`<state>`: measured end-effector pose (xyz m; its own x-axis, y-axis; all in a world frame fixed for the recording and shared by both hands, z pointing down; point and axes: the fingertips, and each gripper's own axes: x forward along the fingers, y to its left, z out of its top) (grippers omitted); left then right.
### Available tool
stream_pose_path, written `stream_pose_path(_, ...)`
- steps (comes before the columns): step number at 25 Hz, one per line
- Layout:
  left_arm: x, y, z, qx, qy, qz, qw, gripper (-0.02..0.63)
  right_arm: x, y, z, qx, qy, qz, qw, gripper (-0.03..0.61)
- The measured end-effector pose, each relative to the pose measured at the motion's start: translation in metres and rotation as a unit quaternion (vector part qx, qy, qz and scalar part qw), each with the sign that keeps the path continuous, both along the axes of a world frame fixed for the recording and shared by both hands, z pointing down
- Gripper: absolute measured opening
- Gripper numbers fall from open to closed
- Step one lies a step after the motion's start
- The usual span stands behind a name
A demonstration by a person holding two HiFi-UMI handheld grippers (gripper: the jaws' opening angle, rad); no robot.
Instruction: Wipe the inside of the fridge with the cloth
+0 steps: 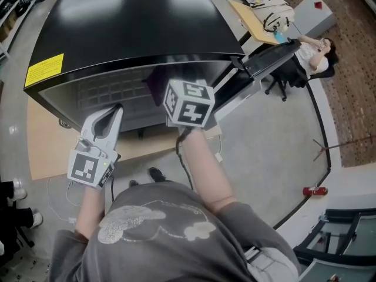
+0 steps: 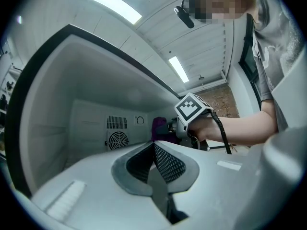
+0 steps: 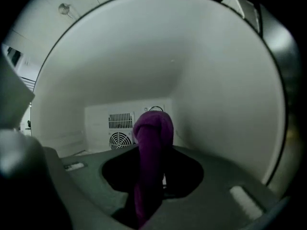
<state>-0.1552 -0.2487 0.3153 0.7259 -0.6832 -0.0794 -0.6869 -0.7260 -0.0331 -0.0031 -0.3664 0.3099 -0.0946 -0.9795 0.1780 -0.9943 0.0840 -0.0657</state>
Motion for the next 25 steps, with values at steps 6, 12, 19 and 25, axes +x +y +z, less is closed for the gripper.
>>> stream_pose_path(6, 0.004, 0.002, 0.005, -0.009, 0.001, 0.011, 0.9999, 0.018, 0.01, 0.032, 0.003, 0.01, -0.005, 0.022, 1.0, 0.081)
stream_pose_path(12, 0.019, 0.009, 0.013, -0.02, 0.003, 0.038, 0.9991, 0.018, 0.018, 0.072, 0.011, 0.006, -0.002, 0.032, 0.999, 0.081)
stream_pose_path(19, 0.022, 0.014, 0.025, -0.031, 0.006, 0.045, 0.9985, 0.018, 0.003, 0.099, 0.023, 0.009, -0.007, -0.005, 1.0, 0.081)
stream_pose_path(25, -0.013, 0.016, 0.062, -0.05, -0.008, -0.002, 0.9987, 0.018, -0.066, 0.117, 0.048, 0.018, -0.008, -0.147, 0.989, 0.081)
